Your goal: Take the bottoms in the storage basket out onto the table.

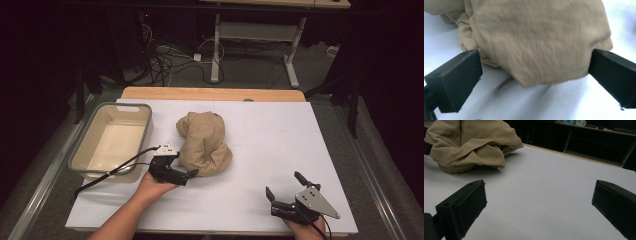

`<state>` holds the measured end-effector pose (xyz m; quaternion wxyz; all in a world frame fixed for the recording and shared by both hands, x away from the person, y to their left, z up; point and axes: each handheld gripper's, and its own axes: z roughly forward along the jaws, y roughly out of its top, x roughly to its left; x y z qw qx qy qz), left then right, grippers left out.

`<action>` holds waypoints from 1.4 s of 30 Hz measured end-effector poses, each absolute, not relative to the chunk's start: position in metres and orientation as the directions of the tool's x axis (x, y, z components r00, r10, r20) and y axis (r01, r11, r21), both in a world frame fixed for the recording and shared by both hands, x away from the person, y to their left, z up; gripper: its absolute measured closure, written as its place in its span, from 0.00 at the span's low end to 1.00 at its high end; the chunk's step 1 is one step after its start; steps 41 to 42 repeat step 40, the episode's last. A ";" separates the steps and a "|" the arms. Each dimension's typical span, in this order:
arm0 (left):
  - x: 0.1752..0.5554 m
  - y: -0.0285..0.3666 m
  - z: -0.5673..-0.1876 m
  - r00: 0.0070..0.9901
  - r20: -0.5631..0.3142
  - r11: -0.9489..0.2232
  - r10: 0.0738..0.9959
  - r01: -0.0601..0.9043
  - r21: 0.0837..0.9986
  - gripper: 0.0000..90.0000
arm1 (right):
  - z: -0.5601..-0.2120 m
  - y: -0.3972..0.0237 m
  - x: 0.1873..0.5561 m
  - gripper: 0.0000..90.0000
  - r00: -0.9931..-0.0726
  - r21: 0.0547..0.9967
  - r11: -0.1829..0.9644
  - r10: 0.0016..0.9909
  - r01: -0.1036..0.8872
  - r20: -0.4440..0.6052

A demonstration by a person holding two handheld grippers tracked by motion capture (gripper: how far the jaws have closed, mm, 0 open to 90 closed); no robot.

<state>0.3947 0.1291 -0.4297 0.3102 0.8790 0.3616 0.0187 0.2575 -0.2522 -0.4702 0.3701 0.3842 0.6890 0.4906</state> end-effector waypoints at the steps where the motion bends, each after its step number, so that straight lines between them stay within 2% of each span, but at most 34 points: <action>1: 0.393 0.131 -0.434 0.736 -0.204 -0.526 0.646 0.622 0.580 0.00 | -0.470 -0.252 0.258 0.00 -0.431 0.960 0.224 0.892 0.167 -0.133; 3: 0.389 0.135 -0.441 0.731 -0.227 -0.480 0.644 0.617 0.624 0.00 | -0.471 -0.252 0.258 0.00 -0.432 0.959 0.228 0.892 0.167 -0.137; 11: 0.375 0.148 -0.466 0.738 -0.232 -0.370 0.634 0.553 0.746 0.00 | -0.471 -0.253 0.258 0.00 -0.430 0.959 0.226 0.893 0.168 -0.135; 15: 0.364 0.152 -0.477 0.744 -0.212 -0.331 0.634 0.508 0.795 0.00 | -0.471 -0.253 0.257 0.00 -0.429 0.960 0.225 0.893 0.168 -0.134; 20: 0.346 0.157 -0.477 0.752 -0.147 -0.287 0.643 0.414 0.864 0.00 | -0.471 -0.253 0.257 0.00 -0.430 0.960 0.223 0.893 0.167 -0.133; 25: 0.330 0.167 -0.477 0.757 -0.117 -0.259 0.643 0.358 0.897 0.00 | -0.471 -0.252 0.256 0.00 -0.431 0.963 0.216 0.893 0.162 -0.128; 31: 0.318 0.187 -0.476 0.757 -0.169 -0.188 0.631 0.361 0.913 0.00 | -0.471 -0.248 0.253 0.00 -0.433 0.966 0.208 0.893 0.151 -0.125; 39: 0.300 0.198 -0.478 0.775 -0.115 -0.142 0.622 0.256 0.956 0.00 | -0.470 -0.245 0.246 0.00 -0.422 0.971 0.192 0.899 0.141 -0.116; 42: 0.299 0.198 -0.478 0.777 -0.110 -0.140 0.620 0.248 0.959 0.00 | -0.470 -0.245 0.245 0.00 -0.418 0.972 0.188 0.901 0.142 -0.114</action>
